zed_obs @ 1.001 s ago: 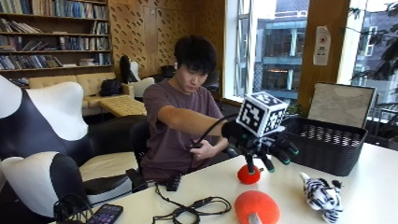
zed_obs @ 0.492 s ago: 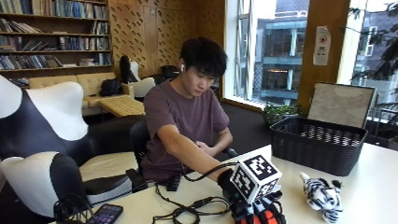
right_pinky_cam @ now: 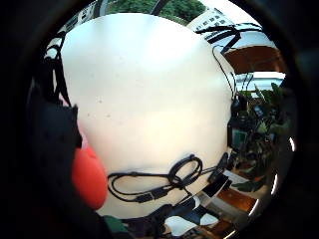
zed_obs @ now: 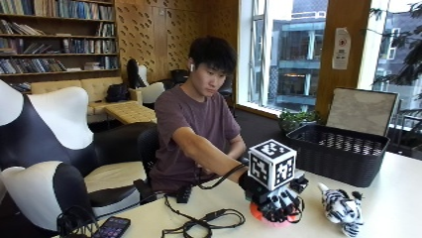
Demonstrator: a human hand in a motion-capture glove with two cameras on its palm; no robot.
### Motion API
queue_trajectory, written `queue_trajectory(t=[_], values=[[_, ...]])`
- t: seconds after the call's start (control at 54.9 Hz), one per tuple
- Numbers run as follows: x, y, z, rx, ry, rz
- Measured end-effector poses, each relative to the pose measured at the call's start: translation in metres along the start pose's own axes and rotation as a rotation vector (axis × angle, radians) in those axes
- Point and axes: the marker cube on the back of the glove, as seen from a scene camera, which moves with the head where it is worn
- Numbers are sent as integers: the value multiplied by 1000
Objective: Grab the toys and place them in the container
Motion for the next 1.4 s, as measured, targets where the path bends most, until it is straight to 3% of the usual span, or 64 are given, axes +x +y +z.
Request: queue_trajectory(t=[0.382,0.637,0.819,1.092,1.202,1.275,1.402], values=[[-94,34,-183,156,13,-146],[-235,73,-265,233,69,-324],[-360,95,-255,202,107,-460],[-547,153,-177,88,93,-717],[-593,167,-154,66,92,-742],[-604,161,-143,82,137,-581],[-621,163,-125,69,147,-628]])
